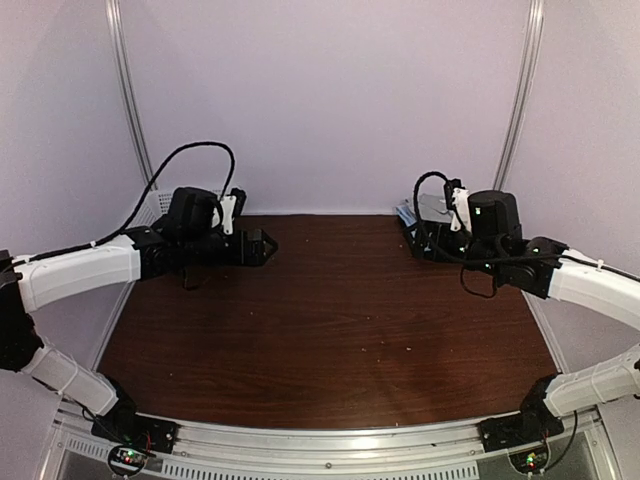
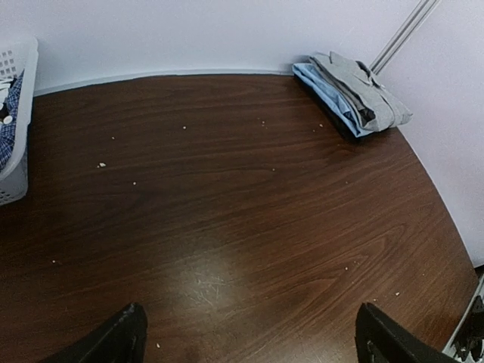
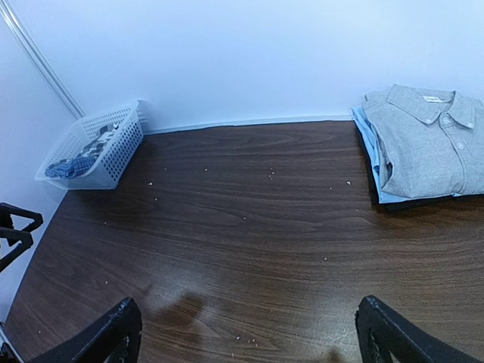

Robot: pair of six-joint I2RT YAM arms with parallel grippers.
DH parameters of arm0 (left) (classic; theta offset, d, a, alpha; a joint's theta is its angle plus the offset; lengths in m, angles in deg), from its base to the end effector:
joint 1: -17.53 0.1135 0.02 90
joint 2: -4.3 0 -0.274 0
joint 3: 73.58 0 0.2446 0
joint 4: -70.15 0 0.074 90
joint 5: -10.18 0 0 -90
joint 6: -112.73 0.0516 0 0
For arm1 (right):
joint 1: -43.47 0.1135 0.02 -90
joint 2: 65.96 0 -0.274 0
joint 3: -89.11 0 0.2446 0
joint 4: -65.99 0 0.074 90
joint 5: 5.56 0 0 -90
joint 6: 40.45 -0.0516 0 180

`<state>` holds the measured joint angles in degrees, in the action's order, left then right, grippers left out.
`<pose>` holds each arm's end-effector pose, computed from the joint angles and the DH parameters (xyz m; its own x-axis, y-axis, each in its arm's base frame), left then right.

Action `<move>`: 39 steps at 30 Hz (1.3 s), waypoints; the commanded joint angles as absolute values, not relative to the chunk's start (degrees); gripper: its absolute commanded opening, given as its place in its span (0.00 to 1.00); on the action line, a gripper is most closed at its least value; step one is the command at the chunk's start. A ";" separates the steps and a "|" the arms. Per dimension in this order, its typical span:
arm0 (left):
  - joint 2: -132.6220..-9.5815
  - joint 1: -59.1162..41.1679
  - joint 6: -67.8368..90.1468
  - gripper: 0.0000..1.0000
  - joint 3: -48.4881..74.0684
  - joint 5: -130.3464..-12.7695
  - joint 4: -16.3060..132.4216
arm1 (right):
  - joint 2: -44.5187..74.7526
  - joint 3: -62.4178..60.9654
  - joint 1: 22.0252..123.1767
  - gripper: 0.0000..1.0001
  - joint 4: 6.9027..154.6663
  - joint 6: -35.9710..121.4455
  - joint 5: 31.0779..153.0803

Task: Fold and stack the long sleeve shirts
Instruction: Pick up the crumpled shirt from the bin.

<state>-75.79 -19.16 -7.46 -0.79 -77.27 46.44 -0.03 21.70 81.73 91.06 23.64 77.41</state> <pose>0.2577 -0.1949 0.2877 -0.6726 -0.1253 -0.7293 0.3346 0.8275 -0.4508 0.2140 0.1607 0.3199 -0.5127 0.1480 -0.8457 -0.3363 0.8717 0.3564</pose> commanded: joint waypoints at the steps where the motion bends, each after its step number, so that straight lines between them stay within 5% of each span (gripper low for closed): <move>1: -72.84 -18.95 -7.94 0.98 0.70 -81.50 49.79 | -1.36 21.79 81.64 1.00 90.32 23.91 75.01; 14: -76.29 -17.58 -4.79 0.98 10.27 -88.87 41.98 | -1.63 20.81 81.66 1.00 91.56 24.86 74.42; 23: -82.97 -4.00 -10.94 0.98 16.76 -89.88 33.46 | -2.35 20.56 81.68 1.00 92.76 25.30 74.40; 39: -107.12 5.88 -5.46 0.90 35.64 -90.68 27.11 | -3.02 20.57 81.63 1.00 93.32 25.39 75.75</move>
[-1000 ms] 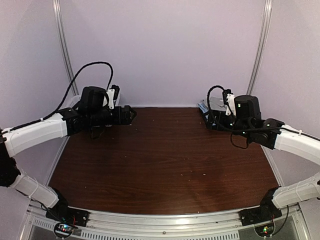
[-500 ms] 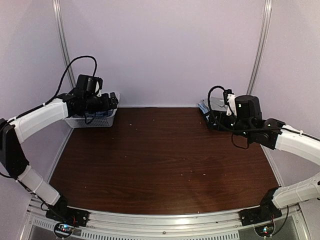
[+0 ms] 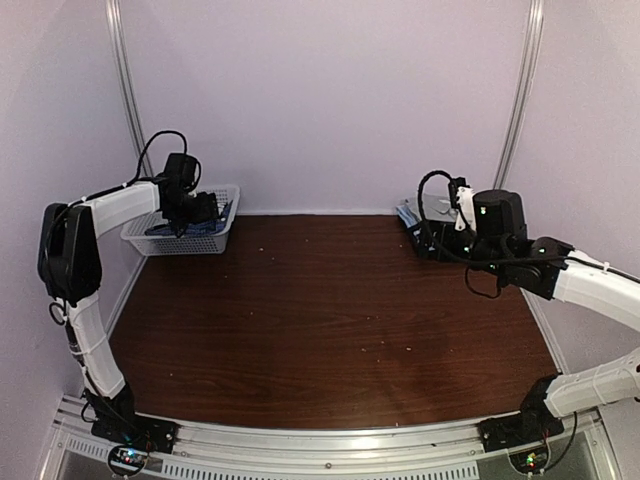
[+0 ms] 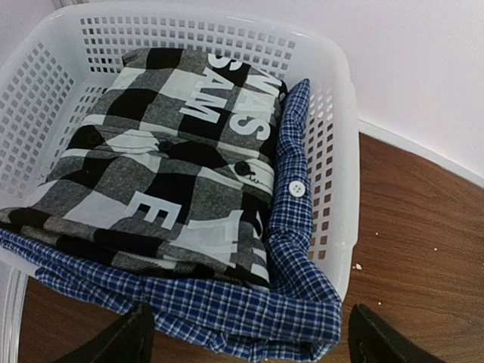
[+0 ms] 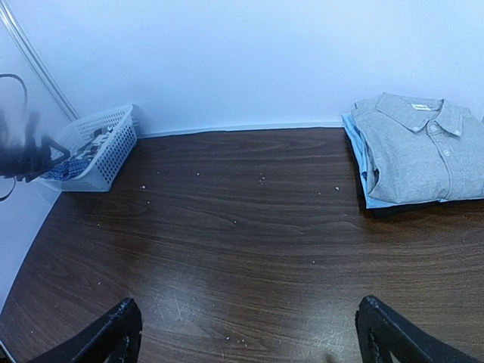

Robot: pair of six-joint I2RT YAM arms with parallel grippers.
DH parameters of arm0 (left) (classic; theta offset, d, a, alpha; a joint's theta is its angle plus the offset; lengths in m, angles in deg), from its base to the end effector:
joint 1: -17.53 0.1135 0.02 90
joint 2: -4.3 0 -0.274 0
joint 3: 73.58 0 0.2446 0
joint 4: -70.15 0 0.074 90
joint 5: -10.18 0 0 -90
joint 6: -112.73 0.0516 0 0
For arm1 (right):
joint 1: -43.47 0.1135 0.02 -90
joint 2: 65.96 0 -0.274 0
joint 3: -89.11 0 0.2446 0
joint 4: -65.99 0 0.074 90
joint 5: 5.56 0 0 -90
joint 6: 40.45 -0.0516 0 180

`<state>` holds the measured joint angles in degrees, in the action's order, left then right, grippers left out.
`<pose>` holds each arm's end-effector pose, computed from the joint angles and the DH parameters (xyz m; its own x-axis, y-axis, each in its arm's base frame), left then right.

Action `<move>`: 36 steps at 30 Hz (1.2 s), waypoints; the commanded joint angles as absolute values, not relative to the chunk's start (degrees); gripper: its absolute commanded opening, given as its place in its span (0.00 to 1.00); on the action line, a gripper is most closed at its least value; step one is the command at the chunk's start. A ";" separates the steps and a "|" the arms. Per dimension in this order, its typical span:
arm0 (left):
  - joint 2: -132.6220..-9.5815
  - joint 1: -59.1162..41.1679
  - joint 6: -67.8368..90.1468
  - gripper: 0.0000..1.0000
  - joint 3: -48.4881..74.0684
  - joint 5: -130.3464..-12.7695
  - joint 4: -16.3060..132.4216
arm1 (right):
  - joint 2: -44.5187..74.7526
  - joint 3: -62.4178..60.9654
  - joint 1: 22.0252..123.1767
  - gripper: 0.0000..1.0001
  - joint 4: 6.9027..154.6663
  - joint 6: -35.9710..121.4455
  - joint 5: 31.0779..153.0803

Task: Fold and stack the long sleeve shirts
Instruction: Pick up the crumpled shirt from the bin.

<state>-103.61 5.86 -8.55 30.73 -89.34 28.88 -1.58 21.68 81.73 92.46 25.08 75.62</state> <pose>0.4296 -0.0800 0.2708 -0.6345 -0.3918 -0.6663 -0.2864 0.9198 -0.2683 0.2094 0.1551 0.3239 -0.4918 0.1335 -0.8604 -0.3271 0.8875 0.3246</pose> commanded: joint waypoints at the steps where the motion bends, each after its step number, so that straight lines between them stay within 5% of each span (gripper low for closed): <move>1: -108.01 5.91 -4.92 0.89 36.24 -90.87 27.08 | -3.15 20.63 81.69 1.00 93.29 25.38 75.75; 22: -116.35 9.40 -4.62 0.79 51.50 -99.20 21.51 | -3.18 20.95 81.63 1.00 93.99 25.71 76.52; 36: -139.62 15.01 1.67 0.92 76.33 -91.66 14.76 | -3.13 20.50 81.70 1.00 95.04 25.77 78.29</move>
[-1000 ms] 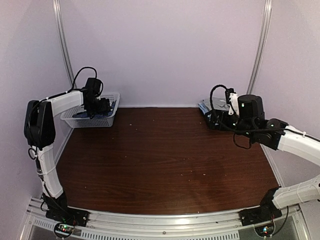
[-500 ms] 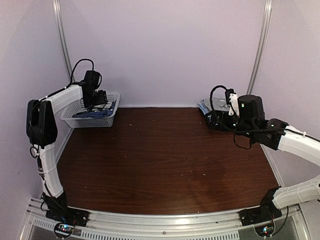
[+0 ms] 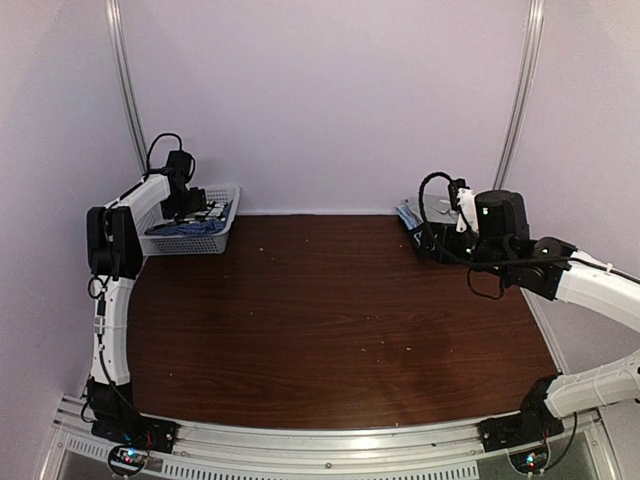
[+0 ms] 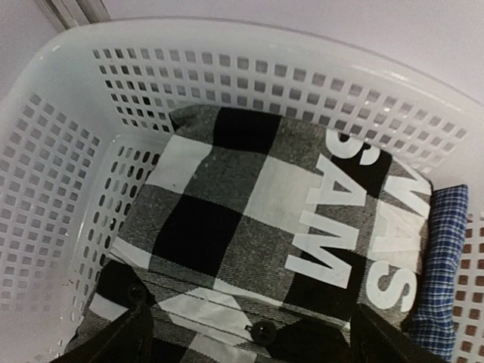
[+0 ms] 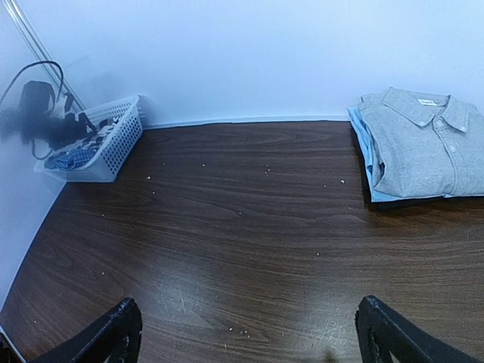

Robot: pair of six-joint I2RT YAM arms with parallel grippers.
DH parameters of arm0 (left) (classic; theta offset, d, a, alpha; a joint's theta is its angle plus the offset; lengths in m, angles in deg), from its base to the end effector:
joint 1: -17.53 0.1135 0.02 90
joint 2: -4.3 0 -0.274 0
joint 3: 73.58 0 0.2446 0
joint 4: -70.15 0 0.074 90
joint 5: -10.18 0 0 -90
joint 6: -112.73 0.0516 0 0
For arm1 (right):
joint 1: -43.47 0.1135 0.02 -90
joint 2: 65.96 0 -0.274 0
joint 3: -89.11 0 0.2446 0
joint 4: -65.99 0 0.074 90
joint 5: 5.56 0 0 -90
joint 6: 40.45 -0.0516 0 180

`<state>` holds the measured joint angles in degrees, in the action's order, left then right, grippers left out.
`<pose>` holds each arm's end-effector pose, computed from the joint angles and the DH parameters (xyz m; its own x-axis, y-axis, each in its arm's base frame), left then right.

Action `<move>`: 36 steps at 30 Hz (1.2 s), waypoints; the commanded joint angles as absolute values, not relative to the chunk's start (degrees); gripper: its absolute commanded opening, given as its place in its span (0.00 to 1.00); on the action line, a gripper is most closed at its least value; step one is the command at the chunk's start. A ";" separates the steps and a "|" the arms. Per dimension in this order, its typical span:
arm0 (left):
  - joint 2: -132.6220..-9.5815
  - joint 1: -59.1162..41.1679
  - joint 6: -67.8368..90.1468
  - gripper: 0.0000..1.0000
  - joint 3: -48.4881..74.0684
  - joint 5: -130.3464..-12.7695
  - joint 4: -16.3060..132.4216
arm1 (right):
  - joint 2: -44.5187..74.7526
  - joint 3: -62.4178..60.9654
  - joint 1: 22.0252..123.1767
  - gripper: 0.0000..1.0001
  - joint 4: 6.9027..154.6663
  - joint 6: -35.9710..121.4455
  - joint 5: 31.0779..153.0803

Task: Fold and stack the long sleeve shirts
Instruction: Pick up the crumpled shirt from the bin.

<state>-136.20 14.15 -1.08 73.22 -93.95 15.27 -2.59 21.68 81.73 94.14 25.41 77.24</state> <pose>0.5564 -0.0202 0.2216 -0.6429 -0.3542 -0.6792 -0.3974 0.9122 -0.0996 0.2046 0.1531 0.3247 -0.5070 0.1169 -0.8540 -0.3476 0.8789 0.3267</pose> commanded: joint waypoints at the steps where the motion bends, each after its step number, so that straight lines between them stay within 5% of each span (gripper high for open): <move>1: -140.57 15.26 1.95 0.92 76.60 -91.27 15.12 | -3.08 20.43 81.63 1.00 95.16 25.67 78.40; 7: -145.12 15.33 2.86 0.85 77.49 -90.88 15.70 | -2.55 19.87 81.67 1.00 95.69 25.18 79.24; 12: -146.85 15.35 2.64 0.66 76.50 -89.58 15.77 | -2.69 20.09 81.66 1.00 95.22 24.64 79.97; 22: -146.39 15.33 3.15 0.00 76.73 -86.66 17.11 | -2.33 19.54 81.68 1.00 95.40 24.84 80.46; 36: -130.40 15.28 4.54 0.00 74.69 -85.15 26.12 | -1.34 18.92 81.68 1.00 95.22 25.21 80.61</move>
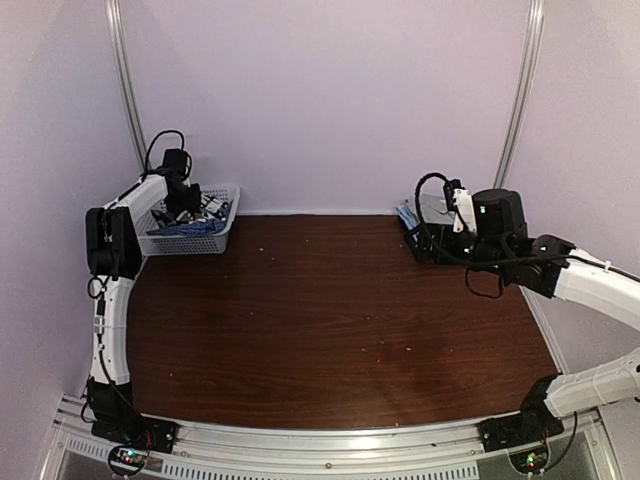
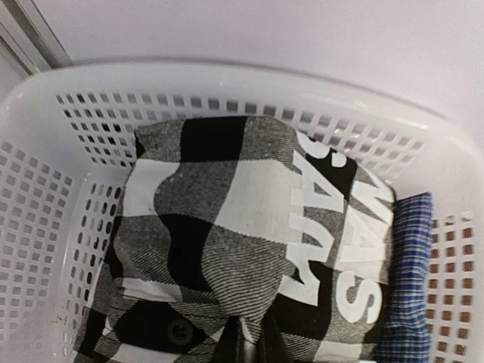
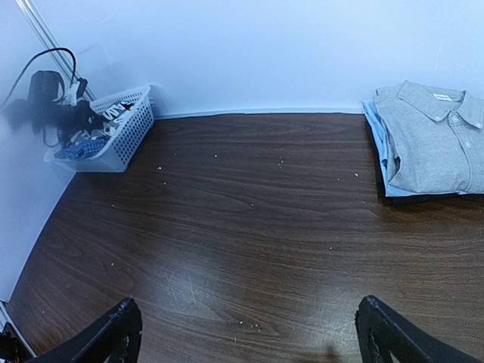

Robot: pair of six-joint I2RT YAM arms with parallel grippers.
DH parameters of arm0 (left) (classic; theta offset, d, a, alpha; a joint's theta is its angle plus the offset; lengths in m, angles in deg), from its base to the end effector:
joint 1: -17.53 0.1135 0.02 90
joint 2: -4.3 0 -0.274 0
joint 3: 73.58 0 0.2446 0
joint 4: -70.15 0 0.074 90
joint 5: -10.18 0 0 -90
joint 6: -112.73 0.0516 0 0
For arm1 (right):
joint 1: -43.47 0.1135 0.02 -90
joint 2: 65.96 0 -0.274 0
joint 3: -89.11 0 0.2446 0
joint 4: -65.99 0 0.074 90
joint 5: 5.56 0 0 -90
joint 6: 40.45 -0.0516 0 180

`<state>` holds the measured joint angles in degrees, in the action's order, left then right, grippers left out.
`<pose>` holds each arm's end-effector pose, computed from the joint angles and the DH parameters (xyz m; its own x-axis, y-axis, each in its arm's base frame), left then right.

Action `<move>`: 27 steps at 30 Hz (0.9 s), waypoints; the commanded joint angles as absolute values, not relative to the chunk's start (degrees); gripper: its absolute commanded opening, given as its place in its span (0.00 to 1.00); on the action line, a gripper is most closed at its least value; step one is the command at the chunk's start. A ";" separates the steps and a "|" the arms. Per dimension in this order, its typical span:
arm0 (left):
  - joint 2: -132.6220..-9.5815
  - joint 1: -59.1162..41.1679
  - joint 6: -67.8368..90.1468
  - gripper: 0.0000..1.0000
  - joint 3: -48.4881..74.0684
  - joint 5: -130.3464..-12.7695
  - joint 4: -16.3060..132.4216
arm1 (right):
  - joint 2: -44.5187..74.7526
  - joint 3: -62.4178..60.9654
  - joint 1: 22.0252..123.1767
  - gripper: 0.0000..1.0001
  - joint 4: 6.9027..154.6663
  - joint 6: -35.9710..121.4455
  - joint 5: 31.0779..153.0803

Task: Fold and stack the long sleeve shirts
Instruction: Pick up the crumpled shirt from the bin, then place the square-folded shirt at the center of the board.

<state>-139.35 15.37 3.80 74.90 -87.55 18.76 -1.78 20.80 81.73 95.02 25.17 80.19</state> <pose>0.5703 -0.0146 0.2056 -0.6685 -0.2965 -0.6821 -0.2875 0.9488 -0.1307 0.2053 0.1570 0.3249 -0.5342 0.1029 -0.8390 -0.3779 0.8588 0.3460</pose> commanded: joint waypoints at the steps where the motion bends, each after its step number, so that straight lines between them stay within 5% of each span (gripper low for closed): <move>1: -129.46 15.26 4.54 0.00 74.61 -84.81 26.59 | -1.24 18.88 81.65 1.00 95.05 25.22 80.71; 27: -111.46 10.09 5.99 0.00 69.70 -77.73 31.50 | 0.64 18.77 81.68 1.00 92.84 25.63 81.50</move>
<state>-117.25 12.22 5.72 70.27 -81.53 25.23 0.25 20.69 81.73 94.45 25.24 81.43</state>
